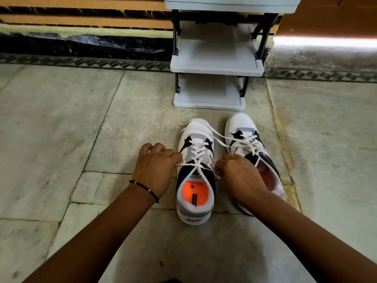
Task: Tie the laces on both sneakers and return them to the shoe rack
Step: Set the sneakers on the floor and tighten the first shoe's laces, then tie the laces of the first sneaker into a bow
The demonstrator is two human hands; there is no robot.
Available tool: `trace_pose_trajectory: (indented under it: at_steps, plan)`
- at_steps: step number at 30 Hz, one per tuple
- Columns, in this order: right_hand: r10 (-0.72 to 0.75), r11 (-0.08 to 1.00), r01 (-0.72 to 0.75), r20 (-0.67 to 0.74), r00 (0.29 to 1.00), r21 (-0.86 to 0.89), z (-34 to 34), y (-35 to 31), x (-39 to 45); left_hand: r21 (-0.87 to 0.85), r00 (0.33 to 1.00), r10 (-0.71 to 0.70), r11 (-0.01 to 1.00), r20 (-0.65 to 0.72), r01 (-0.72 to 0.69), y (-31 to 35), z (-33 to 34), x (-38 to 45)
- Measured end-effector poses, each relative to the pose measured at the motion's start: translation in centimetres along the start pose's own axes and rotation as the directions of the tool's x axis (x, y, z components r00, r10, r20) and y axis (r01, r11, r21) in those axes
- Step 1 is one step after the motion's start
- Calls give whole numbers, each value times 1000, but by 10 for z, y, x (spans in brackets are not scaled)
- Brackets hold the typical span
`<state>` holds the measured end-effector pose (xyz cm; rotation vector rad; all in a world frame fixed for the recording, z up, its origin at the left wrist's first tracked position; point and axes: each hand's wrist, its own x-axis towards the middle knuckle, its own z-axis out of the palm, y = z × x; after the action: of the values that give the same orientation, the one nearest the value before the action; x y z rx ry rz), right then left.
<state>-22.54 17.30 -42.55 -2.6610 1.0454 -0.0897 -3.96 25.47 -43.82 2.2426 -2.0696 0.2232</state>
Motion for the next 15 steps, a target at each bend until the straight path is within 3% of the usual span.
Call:
trace_pose_trajectory:
  at_steps: [7, 12, 15]
  plan:
    - [-7, 1000, 6, -42, 999, -30, -13, 5, 4, 2, 1000, -21, 1000, 9, 21, -4, -4, 0]
    - [111, 977, -102, -34, 993, 186, -24, 7, 11, -149, 995, -103, 984, 2, 102, 2, -13, 7]
    - [103, 985, -99, -24, 994, 140, -26, 8, 12, -164, 992, -127, 978, 26, 129, 4, -16, 10]
